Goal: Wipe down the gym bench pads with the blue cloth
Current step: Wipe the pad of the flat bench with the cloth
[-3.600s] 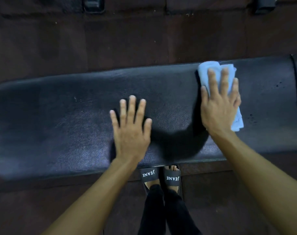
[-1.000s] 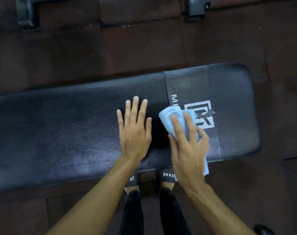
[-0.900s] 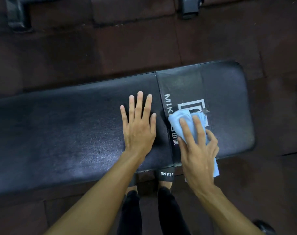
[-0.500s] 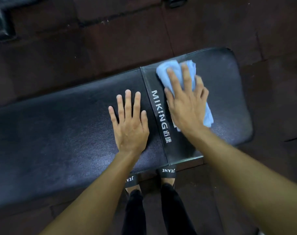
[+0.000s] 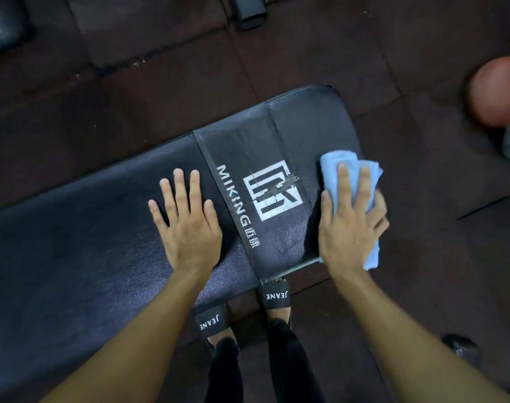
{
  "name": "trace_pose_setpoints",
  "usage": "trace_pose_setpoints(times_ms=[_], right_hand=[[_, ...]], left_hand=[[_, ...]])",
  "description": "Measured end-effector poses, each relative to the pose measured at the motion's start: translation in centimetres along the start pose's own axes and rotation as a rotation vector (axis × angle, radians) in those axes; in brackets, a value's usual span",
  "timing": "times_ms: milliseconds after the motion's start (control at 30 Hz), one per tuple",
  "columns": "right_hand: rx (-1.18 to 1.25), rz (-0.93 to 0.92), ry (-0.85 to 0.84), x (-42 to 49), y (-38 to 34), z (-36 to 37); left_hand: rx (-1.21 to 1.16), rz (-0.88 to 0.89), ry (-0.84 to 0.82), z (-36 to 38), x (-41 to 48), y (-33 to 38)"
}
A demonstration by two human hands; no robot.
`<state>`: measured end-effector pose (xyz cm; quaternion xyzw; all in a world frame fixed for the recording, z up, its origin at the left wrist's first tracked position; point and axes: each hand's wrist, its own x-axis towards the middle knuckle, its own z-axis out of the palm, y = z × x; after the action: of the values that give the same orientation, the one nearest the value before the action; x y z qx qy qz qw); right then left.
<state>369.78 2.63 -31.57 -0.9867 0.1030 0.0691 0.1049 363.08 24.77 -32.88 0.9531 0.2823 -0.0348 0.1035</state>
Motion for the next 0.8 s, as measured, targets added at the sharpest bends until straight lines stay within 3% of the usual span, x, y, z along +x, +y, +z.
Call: trace_pose_setpoints(times_ms=[133, 233, 433, 533, 633, 700, 800], right_hand=[[0.018, -0.056, -0.031, -5.5, 0.1, 0.8], [-0.019, -0.230, -0.025, -7.8, -1.2, 1.7], [-0.086, -0.653, 0.054, -0.6, -5.9, 2.5], [-0.091, -0.634, 0.026, 5.4, -8.3, 1.7], [-0.059, -0.434, -0.012, 10.4, -8.2, 0.5], [-0.060, -0.344, 0.021, 10.9, -6.8, 0.1], [-0.074, -0.363, 0.030, 7.5, -4.8, 0.1]], left_hand=[[-0.009, 0.002, 0.002, -0.1, 0.0, 0.1], [0.000, 0.002, 0.013, 0.0, 0.1, -0.1], [-0.002, 0.001, 0.023, 0.1, 0.4, -0.2], [0.004, 0.002, 0.022, 0.2, 0.3, -0.2], [-0.002, 0.003, 0.006, 0.2, 0.3, -0.2], [0.001, 0.002, 0.002, 0.2, 0.2, -0.2], [0.000, 0.001, 0.006, 0.1, 0.0, -0.2]])
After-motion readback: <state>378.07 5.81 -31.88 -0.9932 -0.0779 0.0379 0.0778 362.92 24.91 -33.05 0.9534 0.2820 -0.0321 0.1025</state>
